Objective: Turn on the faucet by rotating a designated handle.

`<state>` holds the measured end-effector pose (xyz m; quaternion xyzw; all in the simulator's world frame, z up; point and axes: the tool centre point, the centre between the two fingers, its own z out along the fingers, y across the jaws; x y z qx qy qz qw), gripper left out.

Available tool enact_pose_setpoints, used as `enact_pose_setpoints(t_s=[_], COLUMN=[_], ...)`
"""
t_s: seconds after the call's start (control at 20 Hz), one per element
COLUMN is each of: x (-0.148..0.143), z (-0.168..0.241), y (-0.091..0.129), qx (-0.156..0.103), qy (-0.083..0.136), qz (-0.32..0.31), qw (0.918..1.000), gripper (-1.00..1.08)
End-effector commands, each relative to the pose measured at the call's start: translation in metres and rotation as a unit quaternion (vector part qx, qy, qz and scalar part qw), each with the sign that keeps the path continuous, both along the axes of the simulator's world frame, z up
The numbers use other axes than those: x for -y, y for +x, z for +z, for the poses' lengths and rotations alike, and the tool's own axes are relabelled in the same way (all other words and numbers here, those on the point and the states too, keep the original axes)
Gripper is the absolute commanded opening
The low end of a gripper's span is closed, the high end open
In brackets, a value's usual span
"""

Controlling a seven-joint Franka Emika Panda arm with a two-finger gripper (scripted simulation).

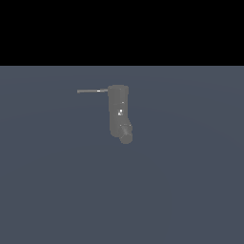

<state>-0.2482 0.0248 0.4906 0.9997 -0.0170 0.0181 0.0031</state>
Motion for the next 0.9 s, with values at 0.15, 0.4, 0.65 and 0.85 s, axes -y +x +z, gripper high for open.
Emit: enact_pose_setpoints(t_s=[0.15,0.4,0.65,0.85], x=[-0.019,-0.041,-0.063,-0.079], z=[-0.017,-0.037,-0.059,-0.076], y=[0.011,0.028,0.047,0.064], qx=[-0.001,-0.002,-0.003,-0.004], qy=[0.001,0.003,0.005,0.006], qz=[-0.039,-0.087,-0.138,-0.178], qw=[0.9992,0.9962,0.9905,0.9841], gripper=[-1.00,-1.00,-1.00,-1.00])
